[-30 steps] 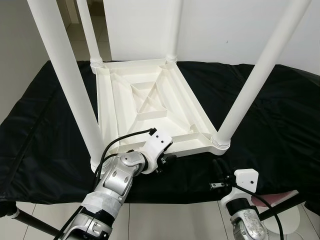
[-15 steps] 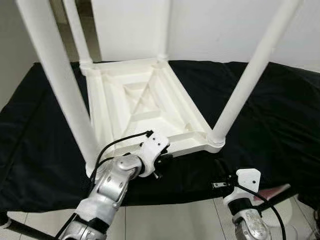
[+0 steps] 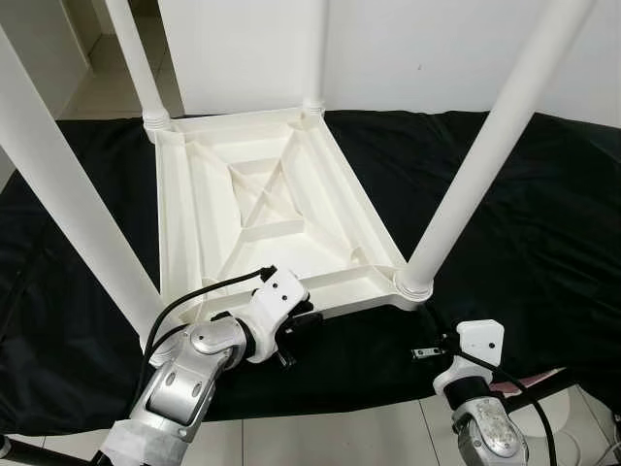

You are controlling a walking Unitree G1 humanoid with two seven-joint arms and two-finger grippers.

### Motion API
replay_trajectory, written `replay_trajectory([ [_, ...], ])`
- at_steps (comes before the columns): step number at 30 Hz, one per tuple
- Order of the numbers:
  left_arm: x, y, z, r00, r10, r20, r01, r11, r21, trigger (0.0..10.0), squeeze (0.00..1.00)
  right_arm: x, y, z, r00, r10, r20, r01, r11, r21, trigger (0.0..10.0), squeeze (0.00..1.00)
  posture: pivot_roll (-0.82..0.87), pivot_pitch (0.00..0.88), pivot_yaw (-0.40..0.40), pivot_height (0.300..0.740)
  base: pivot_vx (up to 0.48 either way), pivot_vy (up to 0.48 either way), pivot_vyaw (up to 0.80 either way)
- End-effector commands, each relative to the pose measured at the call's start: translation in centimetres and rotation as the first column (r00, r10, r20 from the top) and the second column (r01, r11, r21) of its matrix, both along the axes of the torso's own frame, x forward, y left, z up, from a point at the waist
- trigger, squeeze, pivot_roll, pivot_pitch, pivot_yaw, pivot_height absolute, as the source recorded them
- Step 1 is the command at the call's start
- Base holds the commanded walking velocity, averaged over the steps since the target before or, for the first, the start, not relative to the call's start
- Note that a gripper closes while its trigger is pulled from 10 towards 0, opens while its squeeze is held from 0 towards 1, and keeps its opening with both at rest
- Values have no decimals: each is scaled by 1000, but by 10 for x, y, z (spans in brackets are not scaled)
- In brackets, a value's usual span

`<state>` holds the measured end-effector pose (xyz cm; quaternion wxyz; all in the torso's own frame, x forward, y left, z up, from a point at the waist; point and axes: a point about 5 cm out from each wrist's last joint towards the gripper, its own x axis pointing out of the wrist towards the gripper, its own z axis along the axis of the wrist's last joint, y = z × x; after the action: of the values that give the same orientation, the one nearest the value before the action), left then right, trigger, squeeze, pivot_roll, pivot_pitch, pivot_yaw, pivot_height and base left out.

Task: Building children table

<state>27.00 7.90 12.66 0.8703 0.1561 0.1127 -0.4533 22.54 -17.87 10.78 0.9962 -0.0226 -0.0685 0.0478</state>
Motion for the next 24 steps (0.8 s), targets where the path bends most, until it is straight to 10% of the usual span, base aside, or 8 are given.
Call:
replay_trajectory([
  [1,-14,5,-27,984,-78,-159,87,995,52,8039,259,-1,0,-6,999,5,-32,-5,1000,-1,10000,0,-8,106,-14,740,0,0,0],
  [2,-14,5,-27,984,-82,-155,92,994,58,8039,259,-1,-1,-6,999,5,-32,-5,1000,-2,10000,0,-8,106,-14,740,0,0,0],
  [3,-16,4,-26,983,-100,-156,110,993,52,10000,1000,-1,-1,-6,999,4,-32,-5,1000,-3,10000,0,-9,105,-13,740,0,0,0],
  [8,-23,3,-22,975,-158,-159,165,986,30,10000,1000,-1,-1,-6,1000,4,-30,-4,1000,-5,10000,0,-9,105,-13,740,0,0,0],
  [9,-25,3,-21,973,-176,-150,182,983,28,10000,231,-1,-1,-7,999,6,-32,-6,1000,-5,10000,0,-4,105,-10,740,0,0,0],
  [12,-27,3,-19,972,-189,-143,195,980,27,10000,231,0,0,-7,999,8,-33,-8,1000,-5,10000,0,-4,105,-10,740,0,0,0],
  [13,-29,3,-17,968,-207,-140,211,977,16,10000,0,0,0,-7,999,10,-33,-10,1000,-5,10000,0,3,106,-11,740,0,0,0],
  [24,-35,15,18,987,-144,76,156,970,-184,10000,0,8,4,-8,999,37,-30,-37,999,-5,10000,0,33,109,-17,740,0,0,0],
])
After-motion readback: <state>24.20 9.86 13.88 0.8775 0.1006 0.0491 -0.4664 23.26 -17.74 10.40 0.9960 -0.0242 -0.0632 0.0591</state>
